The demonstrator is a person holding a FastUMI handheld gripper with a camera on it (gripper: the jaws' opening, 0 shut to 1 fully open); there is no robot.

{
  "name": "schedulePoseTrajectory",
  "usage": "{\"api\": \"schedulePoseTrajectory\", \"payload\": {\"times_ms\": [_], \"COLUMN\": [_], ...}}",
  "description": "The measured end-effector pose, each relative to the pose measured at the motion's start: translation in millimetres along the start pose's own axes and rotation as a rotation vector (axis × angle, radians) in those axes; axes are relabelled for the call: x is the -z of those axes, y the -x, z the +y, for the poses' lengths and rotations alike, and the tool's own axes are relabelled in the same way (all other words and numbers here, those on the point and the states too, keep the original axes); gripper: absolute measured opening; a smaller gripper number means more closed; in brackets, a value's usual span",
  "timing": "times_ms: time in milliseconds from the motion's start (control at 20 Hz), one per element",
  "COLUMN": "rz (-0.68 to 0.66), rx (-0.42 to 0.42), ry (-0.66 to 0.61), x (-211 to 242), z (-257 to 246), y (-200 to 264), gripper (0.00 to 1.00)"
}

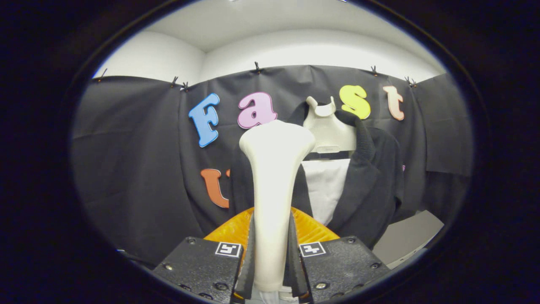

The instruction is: Iron the clothes twice with a garment steamer, once on the left side and once on the right side.

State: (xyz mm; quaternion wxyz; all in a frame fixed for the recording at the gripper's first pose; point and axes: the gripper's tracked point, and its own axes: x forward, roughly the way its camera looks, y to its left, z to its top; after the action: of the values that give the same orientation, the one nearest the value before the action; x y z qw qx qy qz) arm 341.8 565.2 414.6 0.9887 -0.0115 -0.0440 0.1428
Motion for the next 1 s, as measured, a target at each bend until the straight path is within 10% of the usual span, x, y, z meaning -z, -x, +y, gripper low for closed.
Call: {"api": "schedulePoseTrajectory", "payload": {"times_ms": [1000], "rz": [0.121], "rx": [0.067], "ry": [0.034], "x": [78.4], "z": [7.1], "y": [-29.5], "gripper": [0.37]}}
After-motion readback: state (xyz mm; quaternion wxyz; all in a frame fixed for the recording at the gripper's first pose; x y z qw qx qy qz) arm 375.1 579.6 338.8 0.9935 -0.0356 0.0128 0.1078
